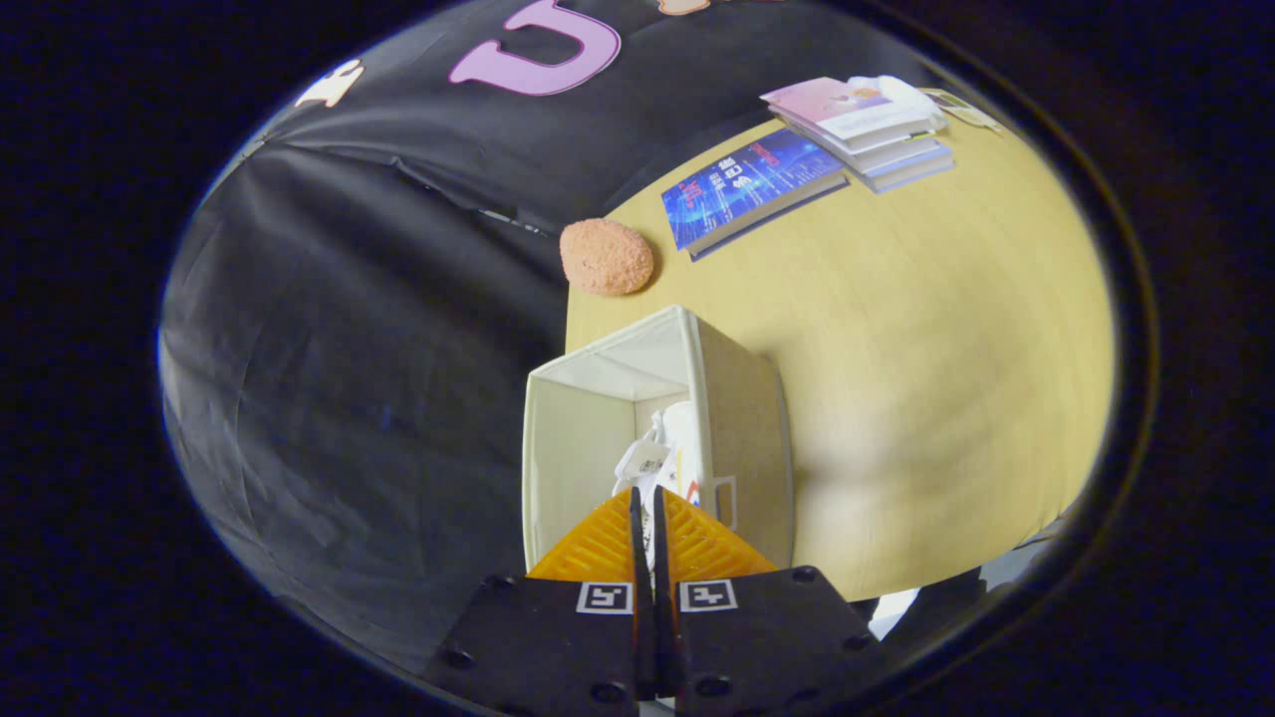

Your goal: Open the storage box then place both shoes into the box .Put the left shoe in first, then the right shoe, with the right side of both shoes facing outward in a uniform manner.

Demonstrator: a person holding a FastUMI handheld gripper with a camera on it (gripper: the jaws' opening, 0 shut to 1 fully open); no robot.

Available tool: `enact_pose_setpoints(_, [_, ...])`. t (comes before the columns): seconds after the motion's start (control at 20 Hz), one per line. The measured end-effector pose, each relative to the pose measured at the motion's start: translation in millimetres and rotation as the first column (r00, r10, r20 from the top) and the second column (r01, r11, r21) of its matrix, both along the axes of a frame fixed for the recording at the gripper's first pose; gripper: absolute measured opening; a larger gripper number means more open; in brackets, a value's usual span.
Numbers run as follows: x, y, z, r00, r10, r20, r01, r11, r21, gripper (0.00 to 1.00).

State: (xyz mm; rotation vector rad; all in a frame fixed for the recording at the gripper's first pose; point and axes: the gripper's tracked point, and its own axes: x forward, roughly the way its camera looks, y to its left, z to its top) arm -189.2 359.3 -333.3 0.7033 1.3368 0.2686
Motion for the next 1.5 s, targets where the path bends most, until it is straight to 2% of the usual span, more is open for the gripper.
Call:
enact_pose_setpoints(0.25, [34, -34, 24, 0.99, -0.032, 0.137, 0.037, 0.999, -0.038, 0.03])
enact_pose_setpoints(0.5, [83, -80, 69, 0.938, -0.061, 0.34, 0.099, 0.99, -0.096, 0.03])
enact_pose_setpoints(0.8, [136, -142, 151, 0.812, -0.085, 0.577, 0.197, 0.971, -0.134, 0.03])
enact_pose_setpoints(1.05, [180, -203, 218, 0.665, -0.052, 0.745, 0.286, 0.939, -0.19, 0.03])
enact_pose_setpoints(1.25, [194, -244, 264, 0.563, -0.017, 0.826, 0.356, 0.907, -0.224, 0.03])
enact_pose_setpoints(1.4, [190, -264, 295, 0.508, 0.021, 0.861, 0.392, 0.884, -0.253, 0.03])
enact_pose_setpoints(1.5, [191, -277, 304, 0.485, 0.046, 0.873, 0.41, 0.87, -0.274, 0.03])
